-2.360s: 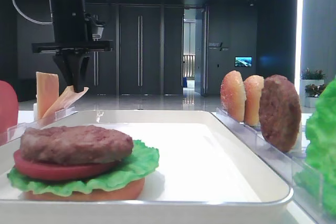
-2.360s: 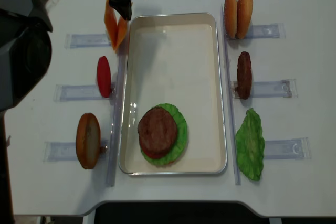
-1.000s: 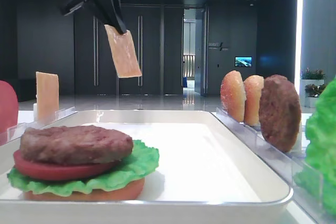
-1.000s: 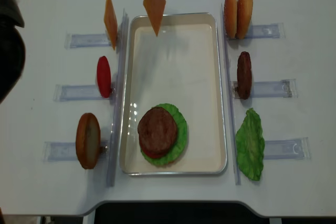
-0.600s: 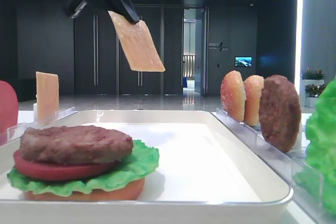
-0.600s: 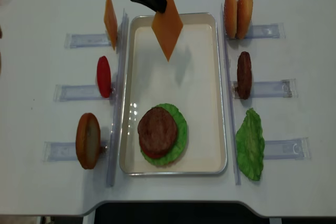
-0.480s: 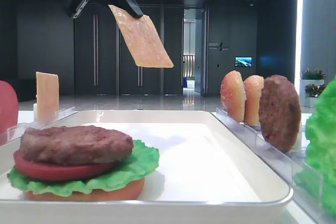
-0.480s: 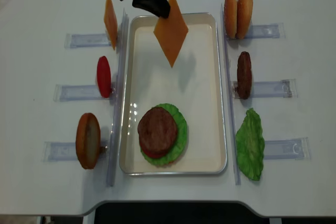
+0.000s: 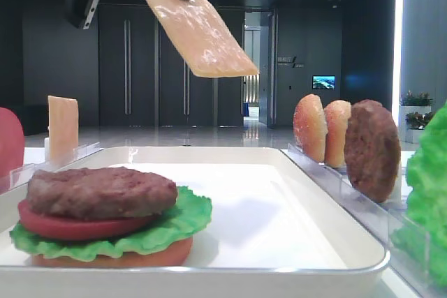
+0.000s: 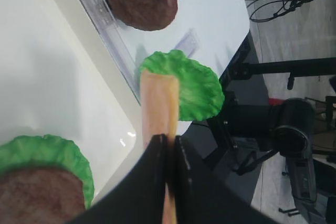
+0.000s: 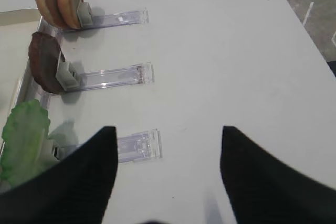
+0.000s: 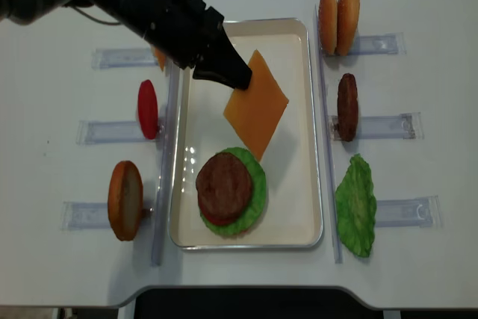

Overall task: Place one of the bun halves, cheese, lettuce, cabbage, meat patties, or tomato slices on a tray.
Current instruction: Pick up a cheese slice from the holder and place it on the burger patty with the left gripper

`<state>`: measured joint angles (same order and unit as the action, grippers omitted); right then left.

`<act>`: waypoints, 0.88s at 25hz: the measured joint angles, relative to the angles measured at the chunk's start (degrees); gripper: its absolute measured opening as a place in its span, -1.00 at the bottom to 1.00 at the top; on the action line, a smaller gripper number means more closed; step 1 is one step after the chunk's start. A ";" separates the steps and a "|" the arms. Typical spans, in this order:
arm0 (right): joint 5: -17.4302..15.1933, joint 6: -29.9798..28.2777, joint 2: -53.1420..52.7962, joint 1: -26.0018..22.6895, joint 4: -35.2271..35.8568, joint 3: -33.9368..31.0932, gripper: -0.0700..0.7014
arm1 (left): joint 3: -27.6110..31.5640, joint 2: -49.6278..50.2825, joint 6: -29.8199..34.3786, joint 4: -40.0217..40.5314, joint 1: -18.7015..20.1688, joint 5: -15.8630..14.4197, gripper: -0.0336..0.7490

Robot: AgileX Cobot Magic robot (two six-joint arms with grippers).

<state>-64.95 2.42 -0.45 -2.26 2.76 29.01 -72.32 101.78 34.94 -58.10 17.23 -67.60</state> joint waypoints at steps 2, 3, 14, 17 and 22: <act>0.00 0.00 0.00 0.00 0.00 0.00 0.25 | 3.44 -2.04 1.45 -1.93 0.00 2.19 -0.87; 0.00 0.00 0.00 0.00 0.00 0.00 0.25 | 5.05 -3.01 2.14 -2.65 0.00 3.25 -0.87; 0.00 0.00 0.00 0.00 0.00 0.00 0.25 | 21.97 -11.90 11.92 -12.78 0.00 9.14 -0.87; 0.00 0.00 0.00 0.00 0.00 0.00 0.25 | 25.48 -12.82 14.35 -14.18 0.00 9.67 -0.87; 0.00 0.00 0.00 0.00 0.00 0.00 0.25 | 28.34 -13.15 17.49 -15.75 0.00 10.33 -0.87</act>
<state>-64.95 2.42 -0.45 -2.26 2.76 29.01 -43.98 88.63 52.43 -73.85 17.23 -57.27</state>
